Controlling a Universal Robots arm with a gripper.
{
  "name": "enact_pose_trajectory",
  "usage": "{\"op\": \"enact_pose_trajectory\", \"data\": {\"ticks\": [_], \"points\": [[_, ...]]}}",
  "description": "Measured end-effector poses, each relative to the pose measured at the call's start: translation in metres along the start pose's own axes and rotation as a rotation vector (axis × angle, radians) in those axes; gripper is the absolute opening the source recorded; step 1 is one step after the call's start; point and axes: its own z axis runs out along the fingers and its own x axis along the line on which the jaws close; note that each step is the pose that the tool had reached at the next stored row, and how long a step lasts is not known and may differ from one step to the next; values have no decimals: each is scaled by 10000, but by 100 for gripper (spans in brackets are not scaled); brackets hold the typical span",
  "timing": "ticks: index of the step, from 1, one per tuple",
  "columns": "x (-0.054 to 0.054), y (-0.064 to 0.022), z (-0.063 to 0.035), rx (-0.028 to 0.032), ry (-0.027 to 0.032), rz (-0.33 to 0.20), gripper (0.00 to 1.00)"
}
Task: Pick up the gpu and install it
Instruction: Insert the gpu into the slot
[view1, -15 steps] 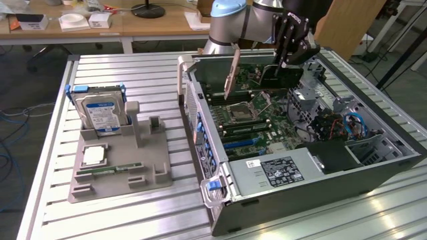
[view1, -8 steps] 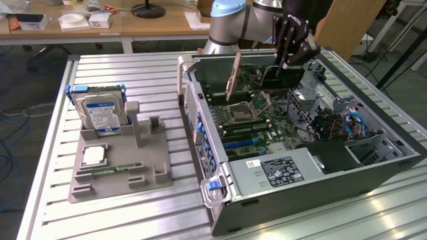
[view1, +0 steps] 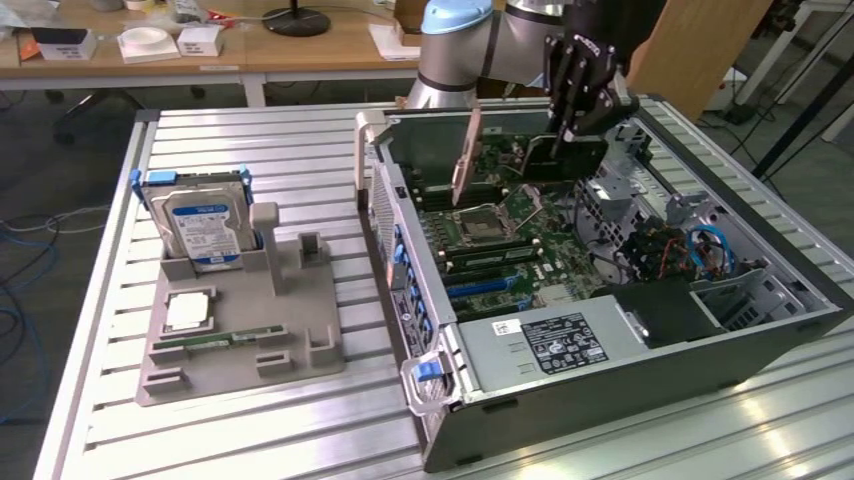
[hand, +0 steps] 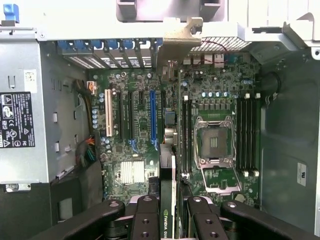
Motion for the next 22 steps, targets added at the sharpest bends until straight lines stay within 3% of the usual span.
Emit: {"op": "enact_pose_trajectory", "data": {"ticks": [11,22], "points": [[2,2,133,5,1,0,26],[2,2,152,5,-1,8,26]]}}
